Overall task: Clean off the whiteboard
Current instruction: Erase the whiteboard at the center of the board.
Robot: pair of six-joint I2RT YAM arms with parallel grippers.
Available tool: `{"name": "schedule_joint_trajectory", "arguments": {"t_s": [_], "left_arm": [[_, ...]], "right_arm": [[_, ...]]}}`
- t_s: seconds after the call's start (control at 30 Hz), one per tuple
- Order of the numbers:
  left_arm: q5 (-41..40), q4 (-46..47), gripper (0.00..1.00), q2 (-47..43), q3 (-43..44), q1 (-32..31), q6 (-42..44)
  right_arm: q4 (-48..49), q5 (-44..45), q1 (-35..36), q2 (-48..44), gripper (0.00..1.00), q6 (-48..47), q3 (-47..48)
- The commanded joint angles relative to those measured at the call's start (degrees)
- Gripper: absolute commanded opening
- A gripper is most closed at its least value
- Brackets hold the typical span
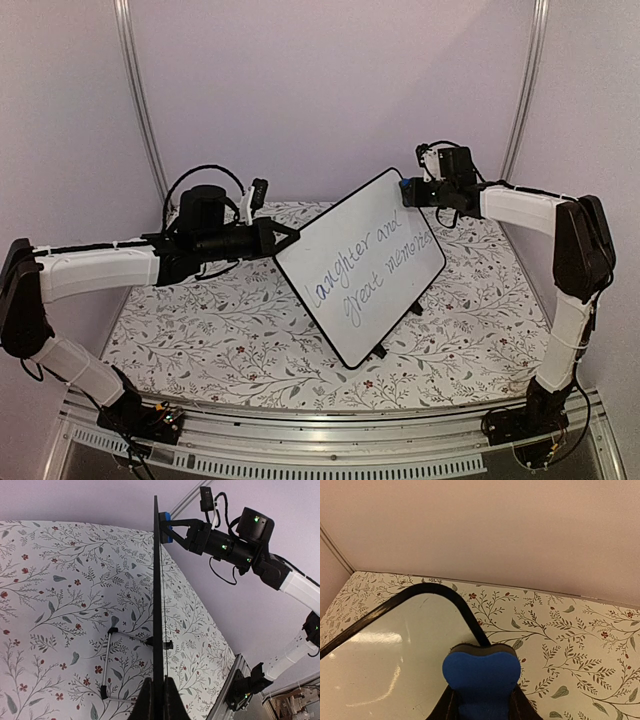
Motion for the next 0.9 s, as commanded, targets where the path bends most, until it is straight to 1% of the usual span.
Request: {"name": "schedule_joint_trajectory", "arguments": {"t_s": [0.0, 0.87], "left_arm": [[9.13, 0.91, 0.0, 0.08, 1.02, -3.65, 4.21], [9.75, 1.44, 0.0, 0.03, 0.84, -3.73, 3.81]], "right_arm": [[2.18, 0.27, 0.98, 0.73, 0.17, -0.54, -1.88], [2.14, -1.92, 2.3, 0.27, 0.17, 0.0, -2.2]]}}
